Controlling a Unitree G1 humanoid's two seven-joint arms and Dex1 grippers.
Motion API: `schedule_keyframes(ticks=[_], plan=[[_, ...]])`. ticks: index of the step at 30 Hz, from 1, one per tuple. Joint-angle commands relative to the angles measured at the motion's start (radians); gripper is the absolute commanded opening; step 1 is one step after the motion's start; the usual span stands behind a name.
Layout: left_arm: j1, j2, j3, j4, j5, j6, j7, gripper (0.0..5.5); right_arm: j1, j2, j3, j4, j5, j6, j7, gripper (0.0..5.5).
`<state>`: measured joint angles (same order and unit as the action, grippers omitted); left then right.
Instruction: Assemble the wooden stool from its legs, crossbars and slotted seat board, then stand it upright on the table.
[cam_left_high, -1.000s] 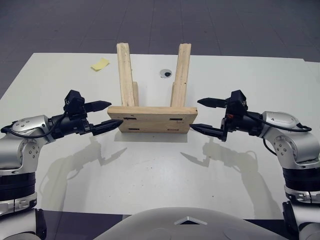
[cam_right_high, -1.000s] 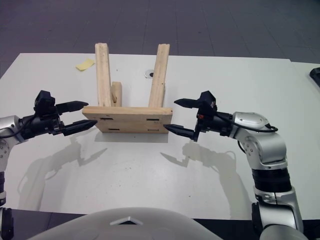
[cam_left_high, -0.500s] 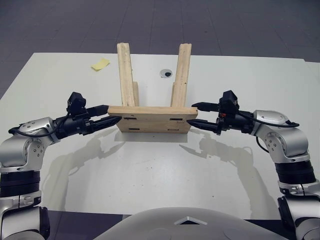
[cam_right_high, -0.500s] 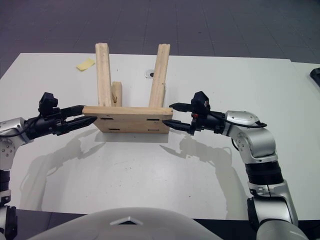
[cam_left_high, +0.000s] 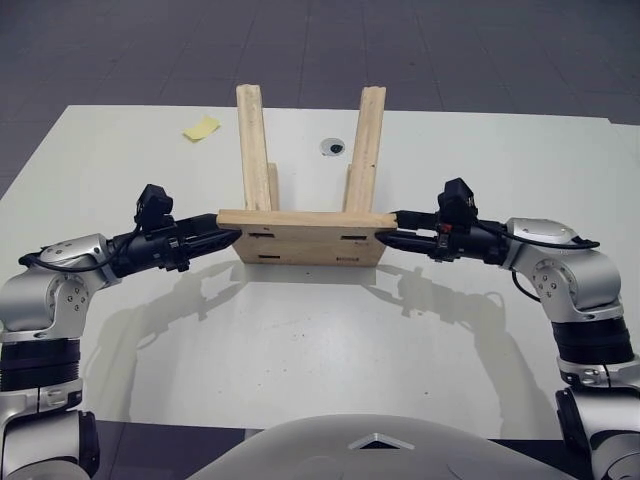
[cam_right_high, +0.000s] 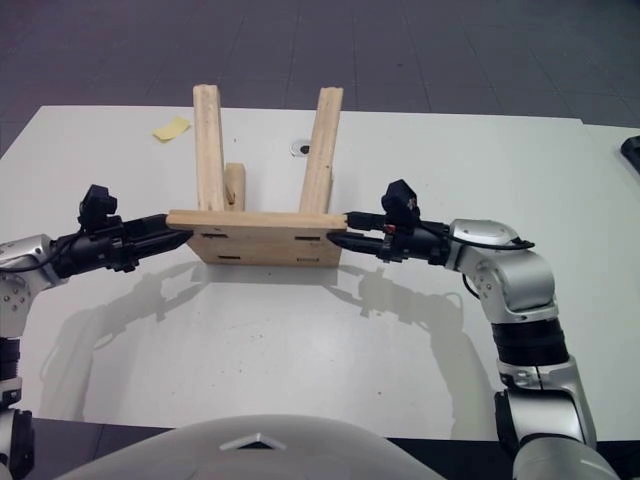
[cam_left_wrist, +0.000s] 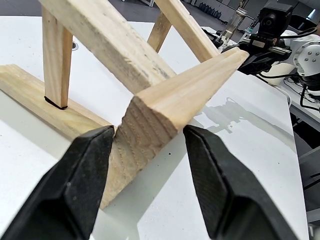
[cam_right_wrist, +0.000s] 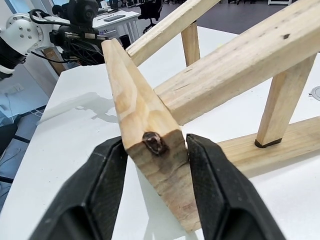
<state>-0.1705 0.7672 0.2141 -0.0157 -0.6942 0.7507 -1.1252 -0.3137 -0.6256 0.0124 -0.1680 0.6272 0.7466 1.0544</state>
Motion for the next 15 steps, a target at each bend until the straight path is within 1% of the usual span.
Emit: schedule_keyframes(ticks=[1,3,6,10,11,13,15], plan=[[-0.083,0.018,-0.009,-0.071,-0.154,0.156,-0.073,2.33,-0.074,-0.002,-0.048,-0.109,0.191,0.225,-0.042,1.85],[-0.112,0.041,-0.017,-0.104,-0.205,0.223,-0.101,2.31,-0.111,0.004,-0.083,-0.160,0.305,0.356,-0.087,1.84],[-0.195,0.063,-0.011,-0.141,-0.320,0.360,-0.111,2.29,-0.189,0.054,-0.162,-0.173,0.525,0.555,-0.222,1.83],[-0.351,0.029,0.012,-0.108,-0.423,0.523,-0.058,2.23,-0.224,0.119,-0.201,-0.120,0.711,0.701,-0.441,1.83],[-0.385,0.021,0.021,-0.103,-0.448,0.567,-0.044,2.22,-0.221,0.121,-0.194,-0.103,0.779,0.705,-0.510,1.83],[-0.434,0.020,0.042,-0.113,-0.499,0.645,-0.031,2.22,-0.197,0.067,-0.146,-0.111,0.964,0.645,-0.645,1.83],[-0.484,0.013,0.069,-0.120,-0.539,0.709,-0.005,2.22,-0.175,-0.023,-0.078,-0.149,1.171,0.537,-0.779,1.83]])
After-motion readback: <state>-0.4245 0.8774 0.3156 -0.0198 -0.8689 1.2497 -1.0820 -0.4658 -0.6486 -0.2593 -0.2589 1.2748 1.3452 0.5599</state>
